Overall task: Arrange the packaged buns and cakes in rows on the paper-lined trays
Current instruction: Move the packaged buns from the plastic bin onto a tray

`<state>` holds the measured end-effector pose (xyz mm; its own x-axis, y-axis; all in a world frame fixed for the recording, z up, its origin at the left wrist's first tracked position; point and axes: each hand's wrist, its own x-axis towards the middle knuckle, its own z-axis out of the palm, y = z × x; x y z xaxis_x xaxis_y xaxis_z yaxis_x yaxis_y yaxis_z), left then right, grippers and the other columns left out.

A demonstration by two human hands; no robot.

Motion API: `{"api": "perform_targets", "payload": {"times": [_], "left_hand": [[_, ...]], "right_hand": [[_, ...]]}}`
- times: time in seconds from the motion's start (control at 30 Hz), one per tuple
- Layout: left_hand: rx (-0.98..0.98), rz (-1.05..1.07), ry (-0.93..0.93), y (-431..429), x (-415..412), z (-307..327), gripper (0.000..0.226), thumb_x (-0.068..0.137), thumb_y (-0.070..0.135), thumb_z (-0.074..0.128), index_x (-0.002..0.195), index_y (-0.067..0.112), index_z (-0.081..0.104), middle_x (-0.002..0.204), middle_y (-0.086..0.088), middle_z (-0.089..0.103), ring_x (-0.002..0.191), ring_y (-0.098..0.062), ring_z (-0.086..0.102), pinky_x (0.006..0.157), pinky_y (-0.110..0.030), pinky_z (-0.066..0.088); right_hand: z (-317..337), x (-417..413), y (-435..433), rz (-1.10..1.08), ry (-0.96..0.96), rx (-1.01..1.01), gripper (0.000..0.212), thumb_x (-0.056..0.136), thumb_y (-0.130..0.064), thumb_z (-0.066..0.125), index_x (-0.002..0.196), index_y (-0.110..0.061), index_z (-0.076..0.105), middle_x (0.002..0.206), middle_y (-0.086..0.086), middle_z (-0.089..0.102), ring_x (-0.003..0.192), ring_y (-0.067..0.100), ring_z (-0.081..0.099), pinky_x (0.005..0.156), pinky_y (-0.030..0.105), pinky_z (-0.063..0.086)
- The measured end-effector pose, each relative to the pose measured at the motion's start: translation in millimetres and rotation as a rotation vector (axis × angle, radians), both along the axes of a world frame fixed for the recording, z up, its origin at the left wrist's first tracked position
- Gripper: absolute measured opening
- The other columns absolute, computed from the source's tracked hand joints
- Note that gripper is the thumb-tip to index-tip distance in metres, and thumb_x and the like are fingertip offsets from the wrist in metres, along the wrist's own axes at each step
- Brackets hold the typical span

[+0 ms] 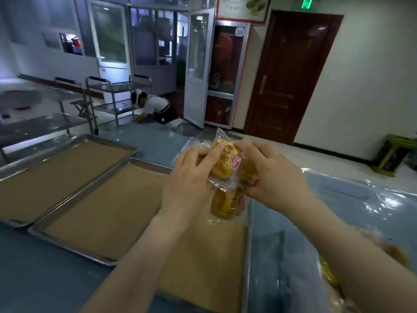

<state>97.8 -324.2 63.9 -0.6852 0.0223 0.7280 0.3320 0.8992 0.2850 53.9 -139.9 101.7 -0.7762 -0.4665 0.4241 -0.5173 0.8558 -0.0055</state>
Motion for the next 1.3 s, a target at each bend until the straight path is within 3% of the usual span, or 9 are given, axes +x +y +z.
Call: {"api": "perform_targets", "payload": {"times": [0.2, 0.33, 0.47, 0.67, 0.83, 1.13, 1.3], "left_hand": [[-0.016, 0.129, -0.082, -186, 46, -40, 0.071, 0.073, 0.004, 0.067, 0.138, 0.022, 0.046, 0.112, -0.009, 0.055, 0.104, -0.022, 0.044, 0.072, -0.026, 0.042], [-0.034, 0.183, -0.178, -291, 76, -57, 0.072, 0.068, -0.004, 0.072, 0.133, 0.019, 0.053, 0.112, -0.014, 0.058, 0.103, -0.035, 0.053, 0.066, -0.035, 0.053], [-0.027, 0.213, -0.293, -368, 90, -75, 0.07, 0.071, -0.006, 0.069, 0.134, 0.021, 0.052, 0.118, -0.012, 0.057, 0.108, -0.033, 0.051, 0.066, -0.043, 0.055], [-0.034, 0.221, -0.415, -445, 86, -118, 0.08, 0.066, -0.003, 0.075, 0.137, 0.021, 0.047, 0.118, -0.011, 0.058, 0.105, -0.031, 0.055, 0.065, -0.034, 0.054], [-0.085, 0.235, -0.484, -508, 48, -140, 0.078, 0.074, 0.005, 0.073, 0.142, 0.024, 0.038, 0.123, -0.009, 0.055, 0.11, -0.029, 0.052, 0.065, -0.038, 0.055], [-0.046, 0.272, -0.558, -598, -30, -179, 0.073, 0.076, 0.0, 0.066, 0.142, 0.019, 0.04, 0.12, -0.011, 0.054, 0.107, -0.031, 0.051, 0.081, -0.039, 0.047], [-0.012, 0.301, -0.632, -634, -40, -211, 0.076, 0.085, 0.009, 0.061, 0.147, 0.033, 0.024, 0.134, -0.004, 0.045, 0.119, -0.022, 0.042, 0.092, -0.033, 0.04]], "right_hand": [[-42, 14, -191, 0.148, -0.038, 0.058, 0.09, 0.074, -0.051, 0.071, 0.141, -0.05, 0.01, 0.147, -0.003, 0.032, 0.122, 0.029, 0.048, 0.082, 0.044, 0.052], [-70, 24, -301, 0.238, -0.102, 0.072, 0.093, 0.074, -0.049, 0.071, 0.141, -0.051, 0.007, 0.149, -0.003, 0.029, 0.125, 0.028, 0.046, 0.083, 0.043, 0.052], [-98, 28, -380, 0.284, -0.194, 0.066, 0.094, 0.075, -0.049, 0.07, 0.141, -0.052, 0.004, 0.148, -0.004, 0.029, 0.122, 0.025, 0.046, 0.084, 0.042, 0.052], [-145, 14, -461, 0.29, -0.328, 0.052, 0.091, 0.077, -0.046, 0.068, 0.138, -0.056, 0.002, 0.151, -0.004, 0.026, 0.124, 0.028, 0.045, 0.088, 0.044, 0.05], [-172, -27, -524, 0.272, -0.373, 0.025, 0.092, 0.078, -0.044, 0.069, 0.139, -0.057, 0.002, 0.154, -0.001, 0.022, 0.126, 0.031, 0.044, 0.089, 0.046, 0.049], [-230, -91, -631, 0.208, -0.484, -0.068, 0.095, 0.074, -0.038, 0.072, 0.14, -0.052, 0.005, 0.15, 0.005, 0.03, 0.119, 0.037, 0.05, 0.082, 0.05, 0.05], [-257, -92, -669, 0.14, -0.507, -0.138, 0.093, 0.076, -0.029, 0.072, 0.14, -0.051, 0.008, 0.151, 0.004, 0.023, 0.127, 0.037, 0.04, 0.081, 0.05, 0.05]]}}
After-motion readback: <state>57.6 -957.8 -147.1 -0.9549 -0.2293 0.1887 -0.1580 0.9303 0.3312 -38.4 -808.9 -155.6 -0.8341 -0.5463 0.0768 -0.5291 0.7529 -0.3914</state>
